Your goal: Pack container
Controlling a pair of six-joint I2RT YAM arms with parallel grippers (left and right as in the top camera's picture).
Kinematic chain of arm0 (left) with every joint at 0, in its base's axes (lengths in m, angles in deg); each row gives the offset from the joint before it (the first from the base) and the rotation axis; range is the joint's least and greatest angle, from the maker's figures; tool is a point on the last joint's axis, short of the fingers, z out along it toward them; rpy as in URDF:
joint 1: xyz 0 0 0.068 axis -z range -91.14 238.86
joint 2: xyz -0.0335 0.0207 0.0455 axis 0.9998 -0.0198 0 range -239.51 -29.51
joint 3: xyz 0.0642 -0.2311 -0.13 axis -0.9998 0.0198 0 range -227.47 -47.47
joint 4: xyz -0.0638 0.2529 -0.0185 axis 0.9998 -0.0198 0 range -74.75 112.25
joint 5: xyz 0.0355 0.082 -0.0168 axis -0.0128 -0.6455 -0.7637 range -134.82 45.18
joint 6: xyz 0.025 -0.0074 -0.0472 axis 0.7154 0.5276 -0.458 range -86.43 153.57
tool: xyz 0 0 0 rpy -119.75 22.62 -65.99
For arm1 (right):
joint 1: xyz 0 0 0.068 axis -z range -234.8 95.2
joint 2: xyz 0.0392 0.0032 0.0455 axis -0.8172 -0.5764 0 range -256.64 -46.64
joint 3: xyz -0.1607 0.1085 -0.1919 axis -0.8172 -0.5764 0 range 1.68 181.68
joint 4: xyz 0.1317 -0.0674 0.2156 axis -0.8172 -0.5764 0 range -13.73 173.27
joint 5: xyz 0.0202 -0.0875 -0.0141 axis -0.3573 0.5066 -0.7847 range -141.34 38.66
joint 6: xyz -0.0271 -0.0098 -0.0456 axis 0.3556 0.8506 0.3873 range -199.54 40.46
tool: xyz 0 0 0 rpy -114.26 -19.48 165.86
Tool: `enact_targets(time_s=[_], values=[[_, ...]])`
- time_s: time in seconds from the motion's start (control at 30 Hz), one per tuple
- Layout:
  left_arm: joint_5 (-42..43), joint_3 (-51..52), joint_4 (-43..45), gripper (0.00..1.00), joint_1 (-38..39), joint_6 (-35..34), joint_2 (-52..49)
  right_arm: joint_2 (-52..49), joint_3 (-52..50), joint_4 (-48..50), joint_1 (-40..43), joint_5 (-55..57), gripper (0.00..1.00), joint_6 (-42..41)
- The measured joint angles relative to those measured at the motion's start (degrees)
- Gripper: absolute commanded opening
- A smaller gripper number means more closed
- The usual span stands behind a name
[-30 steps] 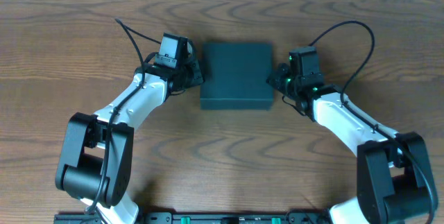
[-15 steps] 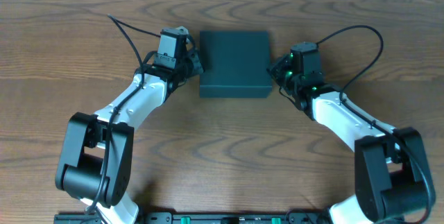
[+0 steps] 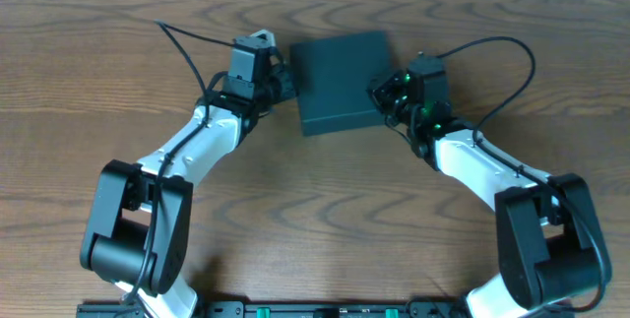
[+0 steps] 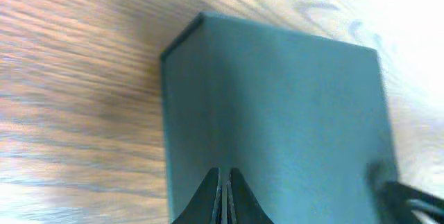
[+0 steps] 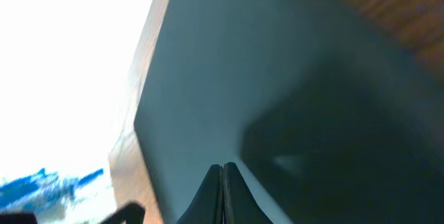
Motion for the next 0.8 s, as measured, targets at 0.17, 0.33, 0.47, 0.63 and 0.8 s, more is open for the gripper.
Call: enact_targets(time_s=[0.17, 0.33, 0.47, 0.63, 0.8], values=[[0.57, 0.0, -2.84, 0.06, 0.13, -0.76, 0.0, 0.0, 0.0, -0.87, 0.11, -2.29, 0.02, -0.22], [0.94, -0.04, -3.74, 0.06, -2.49, -0.79, 0.0, -0.04, 2.08, 0.9, 5.75, -6.47, 0.02, 0.09], [1.25, -1.73, -9.11, 0.06, -6.08, -0.74, 0.0, -0.11, 11.1, -12.28, 12.94, -9.77, 0.02, 5.11], [-1.2, -5.7, -14.03, 0.06, -7.85, -0.31, 0.0, -0.11, 19.71, -33.97, 15.06, -4.26, 0.02, 15.8], [-3.82, -6.05, -14.75, 0.06, -5.99, -0.31, -0.02, -0.48, 21.11, -40.02, 12.02, 2.51, 0.02, 22.05]])
